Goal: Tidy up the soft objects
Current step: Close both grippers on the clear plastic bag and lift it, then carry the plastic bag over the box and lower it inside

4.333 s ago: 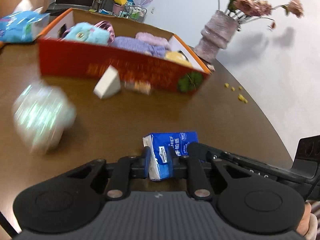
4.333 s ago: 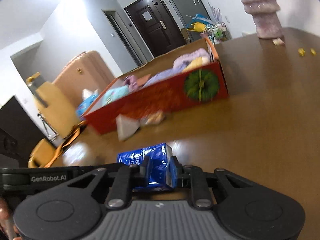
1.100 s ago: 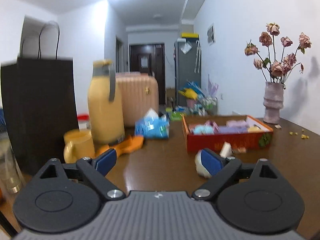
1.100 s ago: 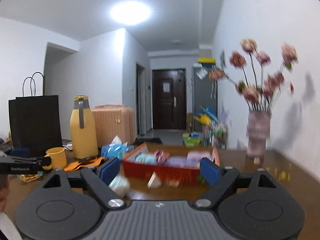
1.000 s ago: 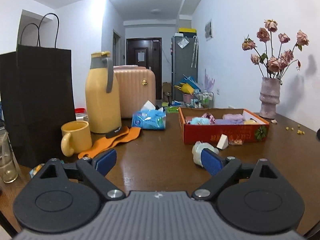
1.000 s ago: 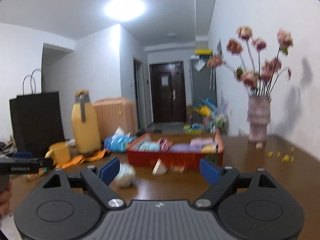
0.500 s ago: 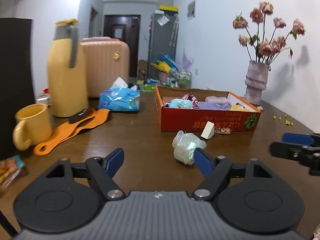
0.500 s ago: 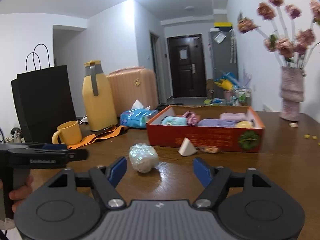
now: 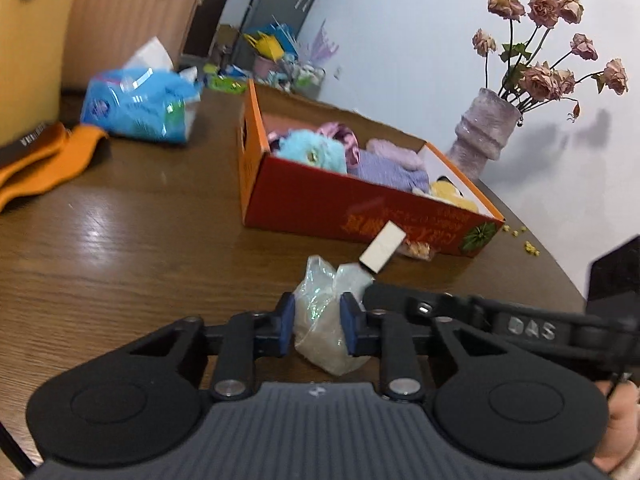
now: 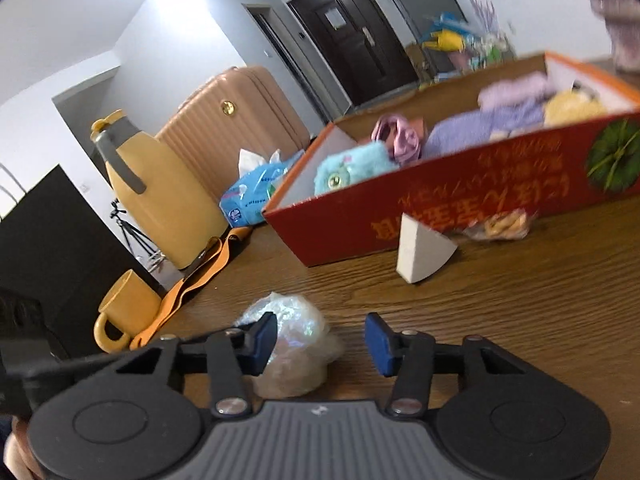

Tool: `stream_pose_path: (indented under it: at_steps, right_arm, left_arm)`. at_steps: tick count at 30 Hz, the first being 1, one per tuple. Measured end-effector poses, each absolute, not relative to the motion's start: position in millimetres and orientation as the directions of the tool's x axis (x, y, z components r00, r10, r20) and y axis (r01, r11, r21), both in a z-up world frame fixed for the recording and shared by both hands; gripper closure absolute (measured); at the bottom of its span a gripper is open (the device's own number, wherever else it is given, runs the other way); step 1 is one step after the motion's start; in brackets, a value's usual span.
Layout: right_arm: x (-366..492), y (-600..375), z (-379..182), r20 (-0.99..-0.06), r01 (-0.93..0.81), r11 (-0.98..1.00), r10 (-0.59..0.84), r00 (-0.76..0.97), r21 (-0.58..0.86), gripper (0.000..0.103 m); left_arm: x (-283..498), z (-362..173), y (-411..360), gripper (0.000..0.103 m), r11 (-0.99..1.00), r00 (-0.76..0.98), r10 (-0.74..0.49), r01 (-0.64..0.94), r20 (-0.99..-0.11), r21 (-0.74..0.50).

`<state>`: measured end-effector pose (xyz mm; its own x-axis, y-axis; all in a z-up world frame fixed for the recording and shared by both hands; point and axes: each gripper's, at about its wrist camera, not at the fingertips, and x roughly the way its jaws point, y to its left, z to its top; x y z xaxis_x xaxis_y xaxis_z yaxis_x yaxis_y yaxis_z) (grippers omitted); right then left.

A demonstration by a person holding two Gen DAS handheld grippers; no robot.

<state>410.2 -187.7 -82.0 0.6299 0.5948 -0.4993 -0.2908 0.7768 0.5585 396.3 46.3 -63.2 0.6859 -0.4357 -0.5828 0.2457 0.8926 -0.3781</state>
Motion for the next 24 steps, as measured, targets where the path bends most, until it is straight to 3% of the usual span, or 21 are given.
stream_pose_path:
  at_steps: [2, 5, 24]
  right_arm:
    - [414.4, -186.9, -88.9, -0.484, -0.298, 0.742, 0.634, 0.603, 0.6, 0.076]
    - [412.2, -185.2, -87.7, -0.477, -0.311, 0.741, 0.637, 0.605, 0.595, 0.08]
    - [288.2, -243.6, -28.1, -0.36, -0.348, 0.758, 0.592, 0.721, 0.552, 0.086]
  left_arm:
    - [397.4, -66.7, 48.4, 0.086, 0.888, 0.68, -0.444, 0.244, -0.583, -0.39]
    - [396.4, -67.1, 51.8, 0.088, 0.878, 0.677, -0.457, 0.239, -0.577, -0.415]
    - [291.4, -9.6, -9.5, 0.09, 0.86, 0.719, -0.5, 0.343, -0.483, -0.379]
